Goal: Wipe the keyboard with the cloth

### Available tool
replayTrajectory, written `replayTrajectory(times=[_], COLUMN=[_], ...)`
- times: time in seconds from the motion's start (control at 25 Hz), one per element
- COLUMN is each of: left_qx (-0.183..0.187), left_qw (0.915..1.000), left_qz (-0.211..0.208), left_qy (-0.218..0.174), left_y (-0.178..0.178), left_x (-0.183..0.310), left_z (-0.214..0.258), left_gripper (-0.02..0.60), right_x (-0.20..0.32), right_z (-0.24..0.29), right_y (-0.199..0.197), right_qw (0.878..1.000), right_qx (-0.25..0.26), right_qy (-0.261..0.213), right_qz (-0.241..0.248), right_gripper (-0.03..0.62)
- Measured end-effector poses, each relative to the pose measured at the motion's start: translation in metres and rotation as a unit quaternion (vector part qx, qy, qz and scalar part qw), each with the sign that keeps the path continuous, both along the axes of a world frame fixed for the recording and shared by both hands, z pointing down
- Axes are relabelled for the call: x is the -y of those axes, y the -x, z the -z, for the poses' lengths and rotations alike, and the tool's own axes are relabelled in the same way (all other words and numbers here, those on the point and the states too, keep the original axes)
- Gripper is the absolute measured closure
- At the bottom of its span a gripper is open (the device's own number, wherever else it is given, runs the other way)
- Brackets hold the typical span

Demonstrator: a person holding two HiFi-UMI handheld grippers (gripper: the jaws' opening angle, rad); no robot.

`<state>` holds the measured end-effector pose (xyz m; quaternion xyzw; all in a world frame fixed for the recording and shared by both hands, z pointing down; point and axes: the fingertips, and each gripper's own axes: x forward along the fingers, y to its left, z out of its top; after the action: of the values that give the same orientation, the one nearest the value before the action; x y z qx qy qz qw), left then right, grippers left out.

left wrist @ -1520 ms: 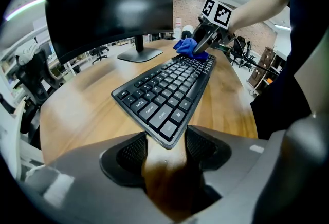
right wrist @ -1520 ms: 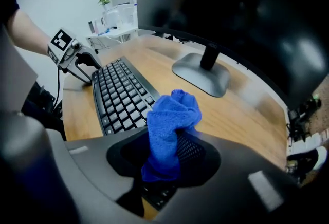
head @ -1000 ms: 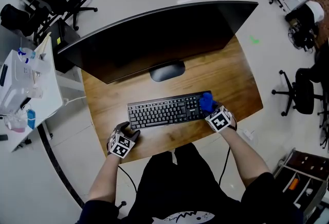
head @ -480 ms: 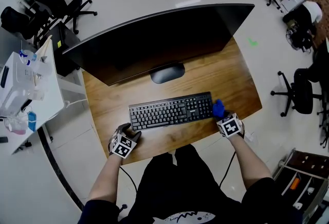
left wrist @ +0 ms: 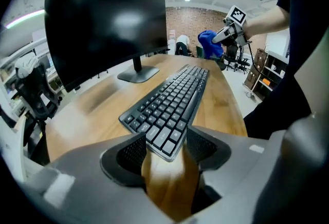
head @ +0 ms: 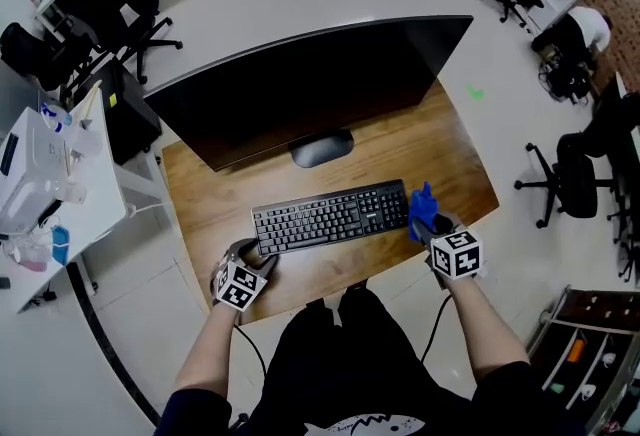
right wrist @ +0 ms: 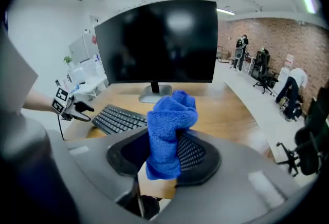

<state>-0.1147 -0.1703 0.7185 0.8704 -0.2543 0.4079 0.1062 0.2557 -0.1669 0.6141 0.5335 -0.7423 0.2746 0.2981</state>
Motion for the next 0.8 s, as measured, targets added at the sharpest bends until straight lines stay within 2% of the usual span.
replayTrajectory(times=[0.16, 0.28, 0.44, 0.64, 0.8], left_qx=[-0.031, -0.041, -0.073, -0.098, -0.116], left_qw=[0.9986, 0.9966, 0.9937, 0.9901, 0.9849], left_qz=[-0.018, -0.033, -0.029, -0.030, -0.035], left_qy=[-0.037, -0.063, -0.080, -0.096, -0.124], left_y=[-0.008, -0.013, -0.022, -0.040, -0.064], left_x=[-0.006, -0.021, -0.055, -0.125, -0.201], left_z=[0.040, 0.069, 0.106, 0.135, 0.158], left_gripper=[0.342, 0.330, 0.321, 0.321, 0.318], right_x=[-0.018, -0.043, -0.083, -0.148, -0.226], right_z=[0.036, 0.051, 0.058, 0.078, 0.096], right_y=[0.029, 0.051, 0.070, 0.087, 0.086], right_qw=[0.999, 0.997, 0.996, 0.990, 0.984], right_qx=[0.038, 0.036, 0.042, 0.072, 0.094], right_qy=[-0.038, -0.050, -0.051, -0.083, -0.121], right_qz=[0.005, 0.036, 0.062, 0.086, 0.093], right_gripper=[0.451, 0.451, 0.451, 0.451, 0.451])
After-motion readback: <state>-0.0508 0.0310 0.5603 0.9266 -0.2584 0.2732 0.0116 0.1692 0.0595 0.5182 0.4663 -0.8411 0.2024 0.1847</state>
